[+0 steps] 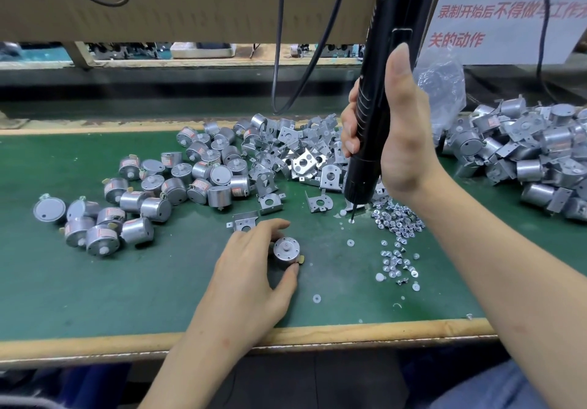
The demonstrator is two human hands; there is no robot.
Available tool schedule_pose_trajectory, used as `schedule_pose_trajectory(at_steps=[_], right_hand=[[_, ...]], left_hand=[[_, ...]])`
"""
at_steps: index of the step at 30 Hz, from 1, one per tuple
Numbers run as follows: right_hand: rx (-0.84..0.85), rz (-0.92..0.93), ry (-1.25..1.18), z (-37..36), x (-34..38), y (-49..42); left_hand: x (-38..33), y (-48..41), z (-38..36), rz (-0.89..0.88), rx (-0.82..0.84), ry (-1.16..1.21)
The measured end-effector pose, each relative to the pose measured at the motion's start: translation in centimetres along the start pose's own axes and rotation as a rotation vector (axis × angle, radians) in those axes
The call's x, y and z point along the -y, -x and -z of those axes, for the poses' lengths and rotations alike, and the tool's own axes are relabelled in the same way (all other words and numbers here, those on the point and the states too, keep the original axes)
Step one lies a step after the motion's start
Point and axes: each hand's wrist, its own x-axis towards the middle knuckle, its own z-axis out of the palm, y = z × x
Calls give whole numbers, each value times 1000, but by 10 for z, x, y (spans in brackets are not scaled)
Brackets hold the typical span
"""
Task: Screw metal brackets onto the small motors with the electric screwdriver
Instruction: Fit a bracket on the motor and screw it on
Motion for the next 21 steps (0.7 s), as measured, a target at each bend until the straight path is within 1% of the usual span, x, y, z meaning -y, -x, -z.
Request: schedule_pose_trajectory(at_steps=[2,4,7,11,15,21], right_hand=[[13,-2,-2,-4,2,1],[14,-1,-3,-7,4,2],[22,8,-15,-12,6,3],[37,0,-41,-20,7,6],[20,22,-45,-31,6,9],[42,42,-59,-42,6,15]], left_hand=[[0,0,4,-13,-25,37],[5,-1,12,-18,-109,65],[20,-8,26,15,-200,19],[40,-12,31,70,-131,-83],[41,-13,29,58,-57,-158],[47,-16,25,69,-66,-197]])
